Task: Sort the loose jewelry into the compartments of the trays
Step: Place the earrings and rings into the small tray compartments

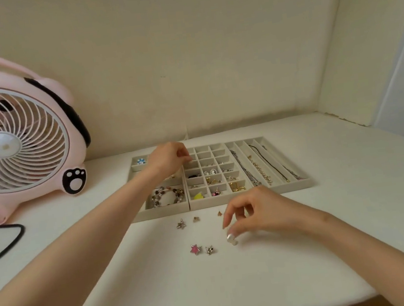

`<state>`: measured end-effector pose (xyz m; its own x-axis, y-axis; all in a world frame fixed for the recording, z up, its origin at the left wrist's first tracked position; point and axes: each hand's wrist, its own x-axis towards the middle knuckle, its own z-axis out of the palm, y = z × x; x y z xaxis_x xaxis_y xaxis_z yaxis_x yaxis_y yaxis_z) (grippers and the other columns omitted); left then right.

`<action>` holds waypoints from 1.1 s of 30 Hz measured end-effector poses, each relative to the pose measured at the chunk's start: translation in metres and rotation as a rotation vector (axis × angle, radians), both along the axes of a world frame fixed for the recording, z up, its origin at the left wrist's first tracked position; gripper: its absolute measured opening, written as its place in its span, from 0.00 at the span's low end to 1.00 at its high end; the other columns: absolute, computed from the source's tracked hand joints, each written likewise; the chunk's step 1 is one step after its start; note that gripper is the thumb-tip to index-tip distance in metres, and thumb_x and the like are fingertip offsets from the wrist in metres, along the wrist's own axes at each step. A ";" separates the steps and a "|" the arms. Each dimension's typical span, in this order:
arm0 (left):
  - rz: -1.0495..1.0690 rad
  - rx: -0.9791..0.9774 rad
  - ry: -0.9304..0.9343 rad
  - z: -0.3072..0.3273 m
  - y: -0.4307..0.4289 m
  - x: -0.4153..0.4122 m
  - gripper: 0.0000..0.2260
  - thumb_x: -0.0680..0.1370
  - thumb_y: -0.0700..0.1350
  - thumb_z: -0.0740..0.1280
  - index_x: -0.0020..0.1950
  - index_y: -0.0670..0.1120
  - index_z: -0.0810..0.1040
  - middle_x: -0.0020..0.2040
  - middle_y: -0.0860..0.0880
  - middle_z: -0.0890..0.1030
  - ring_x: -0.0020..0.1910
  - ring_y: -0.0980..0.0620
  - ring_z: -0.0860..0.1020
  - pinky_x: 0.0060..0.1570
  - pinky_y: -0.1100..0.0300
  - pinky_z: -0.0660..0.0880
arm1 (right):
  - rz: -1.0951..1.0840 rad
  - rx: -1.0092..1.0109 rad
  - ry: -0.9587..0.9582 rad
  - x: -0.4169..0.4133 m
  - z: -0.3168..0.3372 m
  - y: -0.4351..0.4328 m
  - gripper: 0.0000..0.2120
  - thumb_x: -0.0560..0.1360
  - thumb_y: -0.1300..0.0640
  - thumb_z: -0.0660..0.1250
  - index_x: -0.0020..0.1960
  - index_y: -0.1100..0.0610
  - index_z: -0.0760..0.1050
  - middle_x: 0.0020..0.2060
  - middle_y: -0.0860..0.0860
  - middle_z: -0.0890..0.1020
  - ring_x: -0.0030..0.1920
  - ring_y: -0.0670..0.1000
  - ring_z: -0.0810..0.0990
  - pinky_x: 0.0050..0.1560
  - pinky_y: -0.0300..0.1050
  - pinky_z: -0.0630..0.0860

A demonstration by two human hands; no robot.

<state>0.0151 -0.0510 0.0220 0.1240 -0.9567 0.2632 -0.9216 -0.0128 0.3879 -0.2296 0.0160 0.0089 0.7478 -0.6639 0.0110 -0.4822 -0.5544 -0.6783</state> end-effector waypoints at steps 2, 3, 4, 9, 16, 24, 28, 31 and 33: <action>-0.006 0.046 -0.014 -0.003 -0.009 0.000 0.06 0.75 0.48 0.68 0.48 0.48 0.80 0.51 0.49 0.81 0.47 0.52 0.75 0.45 0.59 0.69 | 0.011 -0.012 0.010 -0.002 -0.002 0.001 0.07 0.65 0.49 0.77 0.41 0.47 0.83 0.27 0.42 0.74 0.29 0.41 0.67 0.34 0.36 0.62; -0.013 0.069 -0.024 -0.004 -0.011 0.001 0.05 0.75 0.48 0.69 0.48 0.48 0.80 0.51 0.49 0.81 0.47 0.52 0.74 0.46 0.58 0.70 | 0.015 -0.022 0.014 -0.002 -0.003 0.001 0.07 0.65 0.50 0.77 0.41 0.47 0.83 0.27 0.42 0.74 0.29 0.41 0.67 0.34 0.36 0.62; -0.019 0.089 -0.037 -0.005 -0.012 0.001 0.05 0.75 0.48 0.69 0.48 0.48 0.80 0.51 0.50 0.81 0.48 0.52 0.75 0.47 0.58 0.71 | 0.017 -0.030 0.016 -0.003 -0.004 0.001 0.06 0.65 0.50 0.77 0.41 0.47 0.83 0.28 0.42 0.74 0.29 0.41 0.67 0.34 0.36 0.62; -0.053 0.112 -0.066 -0.006 -0.010 0.005 0.03 0.75 0.45 0.68 0.48 0.49 0.81 0.52 0.50 0.81 0.49 0.52 0.76 0.51 0.56 0.74 | 0.014 -0.037 0.004 -0.004 -0.005 0.002 0.03 0.68 0.53 0.75 0.40 0.46 0.82 0.28 0.40 0.74 0.30 0.41 0.67 0.33 0.33 0.62; -0.068 -0.082 -0.021 -0.005 0.009 0.006 0.05 0.77 0.43 0.66 0.50 0.45 0.81 0.50 0.48 0.81 0.43 0.54 0.73 0.43 0.61 0.67 | -0.009 -0.074 -0.028 -0.006 0.002 -0.003 0.07 0.70 0.59 0.72 0.40 0.47 0.83 0.30 0.42 0.75 0.29 0.41 0.68 0.32 0.30 0.63; -0.099 -0.136 -0.036 -0.006 0.030 0.001 0.06 0.77 0.43 0.65 0.51 0.46 0.80 0.49 0.48 0.78 0.40 0.56 0.70 0.41 0.63 0.64 | 0.037 -0.143 0.063 -0.001 0.000 0.001 0.02 0.68 0.53 0.74 0.40 0.48 0.83 0.37 0.46 0.81 0.33 0.38 0.71 0.34 0.31 0.63; -0.108 -0.153 -0.044 -0.006 0.036 0.002 0.05 0.77 0.44 0.65 0.50 0.47 0.81 0.48 0.49 0.78 0.39 0.57 0.70 0.39 0.63 0.63 | 0.031 -0.160 0.119 0.001 0.000 0.003 0.01 0.69 0.54 0.74 0.39 0.50 0.82 0.35 0.40 0.80 0.35 0.33 0.73 0.36 0.28 0.65; -0.100 -0.170 -0.056 -0.006 0.042 0.004 0.05 0.77 0.45 0.65 0.49 0.47 0.80 0.46 0.52 0.76 0.36 0.60 0.68 0.34 0.68 0.62 | 0.007 -0.145 0.070 0.005 0.009 -0.004 0.03 0.70 0.55 0.73 0.38 0.49 0.82 0.34 0.41 0.81 0.32 0.36 0.73 0.35 0.30 0.65; -0.107 -0.178 -0.055 -0.006 0.047 0.006 0.05 0.77 0.45 0.65 0.49 0.48 0.80 0.45 0.53 0.76 0.35 0.62 0.68 0.34 0.71 0.61 | -0.063 -0.112 -0.078 0.012 0.021 -0.016 0.03 0.70 0.57 0.74 0.38 0.51 0.82 0.32 0.42 0.81 0.30 0.37 0.72 0.35 0.31 0.66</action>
